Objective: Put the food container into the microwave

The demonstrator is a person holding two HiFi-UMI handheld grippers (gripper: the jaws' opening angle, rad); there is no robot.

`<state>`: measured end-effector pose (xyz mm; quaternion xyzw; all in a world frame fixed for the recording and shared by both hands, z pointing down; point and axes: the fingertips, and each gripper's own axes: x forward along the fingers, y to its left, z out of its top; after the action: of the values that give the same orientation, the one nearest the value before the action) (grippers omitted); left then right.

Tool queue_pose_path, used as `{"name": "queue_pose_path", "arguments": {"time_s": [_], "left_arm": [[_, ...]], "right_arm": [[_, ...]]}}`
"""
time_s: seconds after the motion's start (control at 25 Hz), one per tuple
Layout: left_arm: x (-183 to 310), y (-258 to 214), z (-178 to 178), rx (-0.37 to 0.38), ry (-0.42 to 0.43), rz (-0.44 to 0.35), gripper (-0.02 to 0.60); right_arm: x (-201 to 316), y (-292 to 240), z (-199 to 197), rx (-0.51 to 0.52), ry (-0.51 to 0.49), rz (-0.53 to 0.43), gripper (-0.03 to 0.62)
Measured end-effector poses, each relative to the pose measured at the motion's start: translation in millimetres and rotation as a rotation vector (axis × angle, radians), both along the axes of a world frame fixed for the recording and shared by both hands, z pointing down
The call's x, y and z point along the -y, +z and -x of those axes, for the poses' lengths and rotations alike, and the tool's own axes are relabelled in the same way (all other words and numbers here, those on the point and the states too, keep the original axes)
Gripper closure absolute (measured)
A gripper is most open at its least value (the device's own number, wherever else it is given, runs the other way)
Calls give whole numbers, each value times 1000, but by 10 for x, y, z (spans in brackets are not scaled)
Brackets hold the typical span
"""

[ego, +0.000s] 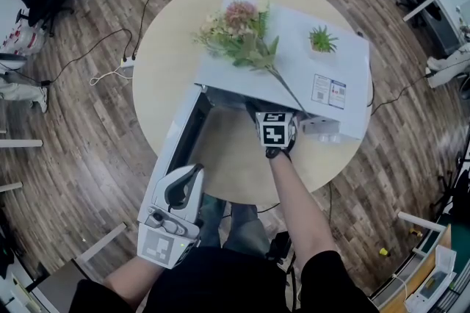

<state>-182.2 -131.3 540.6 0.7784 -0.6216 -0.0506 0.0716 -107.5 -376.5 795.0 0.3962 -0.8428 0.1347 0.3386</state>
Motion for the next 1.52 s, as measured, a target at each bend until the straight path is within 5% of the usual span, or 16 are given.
{"name": "queue_pose_path", "arguments": {"time_s": [0.32,0.64,0.8,1.08,1.32,1.52], "left_arm": [[37,-22,2,-12,-5,-15,580],[244,-454,-75,22,26,-57,580],[295,-613,-225,32,66,-67,580],[289,-941,-405,65,116,-63,580],[160,-1101,-479,74,99,-78,580],[124,-1248,-483,96,86,-130,580]], "right_arm": [[-645,-284,-206,60,-26,-12,-3],[-1837,-1244,-659,266,-177,69,0],[-2006,-1914,-999,297,-187,-46,16],[-1995,-3060,-1664,396,-44,-310,404],[-2088,-3489,-2046,488,81,-432,545],[-2189,-3639,-2026,503,67,-503,585]]}}
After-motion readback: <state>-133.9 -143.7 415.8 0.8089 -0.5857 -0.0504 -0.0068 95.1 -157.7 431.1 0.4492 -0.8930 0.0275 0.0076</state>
